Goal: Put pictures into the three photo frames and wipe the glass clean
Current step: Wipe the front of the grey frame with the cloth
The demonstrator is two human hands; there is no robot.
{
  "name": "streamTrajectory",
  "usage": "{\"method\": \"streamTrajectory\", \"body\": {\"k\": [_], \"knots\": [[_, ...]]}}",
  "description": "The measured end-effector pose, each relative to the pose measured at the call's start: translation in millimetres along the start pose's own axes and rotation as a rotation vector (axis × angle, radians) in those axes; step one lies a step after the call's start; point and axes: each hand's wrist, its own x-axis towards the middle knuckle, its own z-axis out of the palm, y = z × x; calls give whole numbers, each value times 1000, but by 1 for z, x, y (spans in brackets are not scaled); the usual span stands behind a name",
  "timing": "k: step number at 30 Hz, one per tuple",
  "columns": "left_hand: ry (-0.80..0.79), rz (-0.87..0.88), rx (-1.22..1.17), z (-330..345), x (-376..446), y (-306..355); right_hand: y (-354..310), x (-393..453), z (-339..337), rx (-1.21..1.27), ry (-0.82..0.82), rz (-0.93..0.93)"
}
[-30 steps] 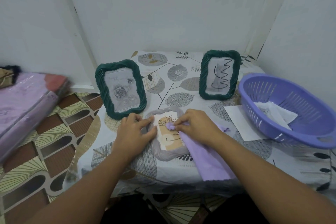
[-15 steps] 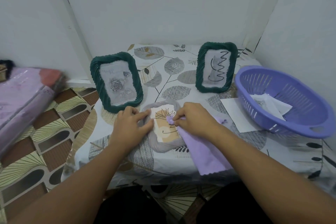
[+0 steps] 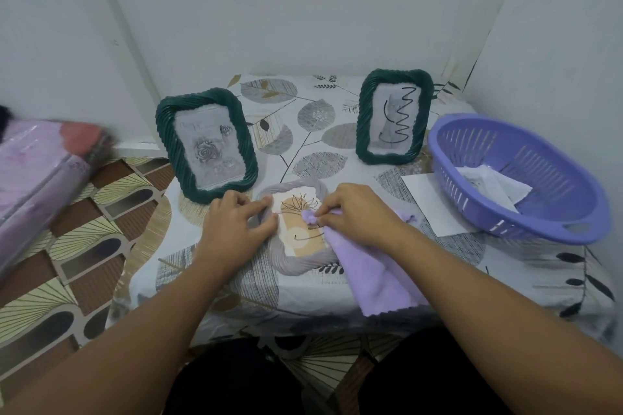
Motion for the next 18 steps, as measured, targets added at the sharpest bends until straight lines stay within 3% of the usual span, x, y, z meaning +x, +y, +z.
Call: {"method": "streamTrajectory", "body": {"k": [8, 13, 18], "knots": [[15, 10, -10, 0, -1, 0, 1, -5, -2, 3, -37, -5], [28, 13, -1, 2, -1, -1, -8, 7, 1, -13, 41, 29], [28, 22, 7, 2, 0, -2, -3, -6, 1, 10, -55, -54]]}}
